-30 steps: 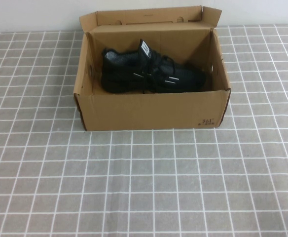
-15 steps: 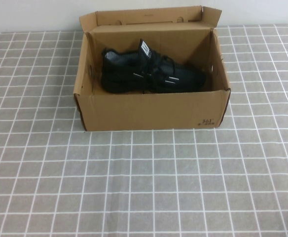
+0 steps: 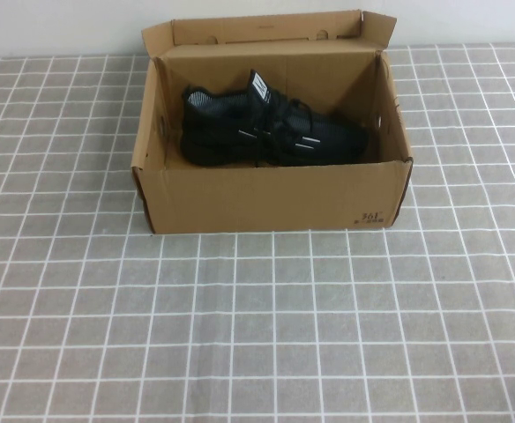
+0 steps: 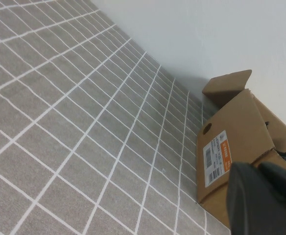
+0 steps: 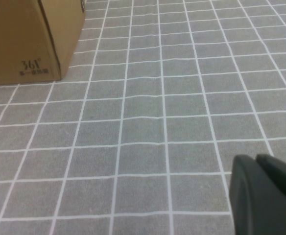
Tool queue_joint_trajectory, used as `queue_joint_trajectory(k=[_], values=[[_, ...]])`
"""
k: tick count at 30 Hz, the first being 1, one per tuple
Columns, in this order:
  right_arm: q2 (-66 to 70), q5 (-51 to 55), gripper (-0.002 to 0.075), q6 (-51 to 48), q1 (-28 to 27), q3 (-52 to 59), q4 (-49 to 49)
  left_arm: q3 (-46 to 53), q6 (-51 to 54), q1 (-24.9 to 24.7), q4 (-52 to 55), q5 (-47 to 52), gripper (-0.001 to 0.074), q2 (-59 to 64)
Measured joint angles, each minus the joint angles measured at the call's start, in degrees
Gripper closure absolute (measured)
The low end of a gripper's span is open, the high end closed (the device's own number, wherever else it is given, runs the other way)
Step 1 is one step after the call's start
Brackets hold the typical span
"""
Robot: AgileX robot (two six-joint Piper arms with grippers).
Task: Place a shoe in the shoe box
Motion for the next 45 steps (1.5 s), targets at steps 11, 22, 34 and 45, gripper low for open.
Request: queue_joint_trajectory(k=[11, 22, 34, 45], values=[[0.0, 0.0, 0.0742, 0.0, 0.0, 0.0, 0.0, 0.0, 0.2, 0.0, 0.3, -0.5, 0.0736, 0.0], [0.0, 0.1, 0.0742, 0.0, 0.0, 0.0, 0.0, 0.0, -19.7, 1.8, 57.6, 6.1, 0.0736, -2.7], [0.0, 0.1, 0.0742, 0.0, 0.0, 0.0, 0.1, 0.0, -28.2, 5.7, 72.7, 27.2, 0.0736, -14.7], [0.0, 0.1, 0.0743, 0.0, 0.0, 0.0, 0.1, 0.1, -28.3, 5.7, 74.6, 37.3, 0.0736, -14.8]])
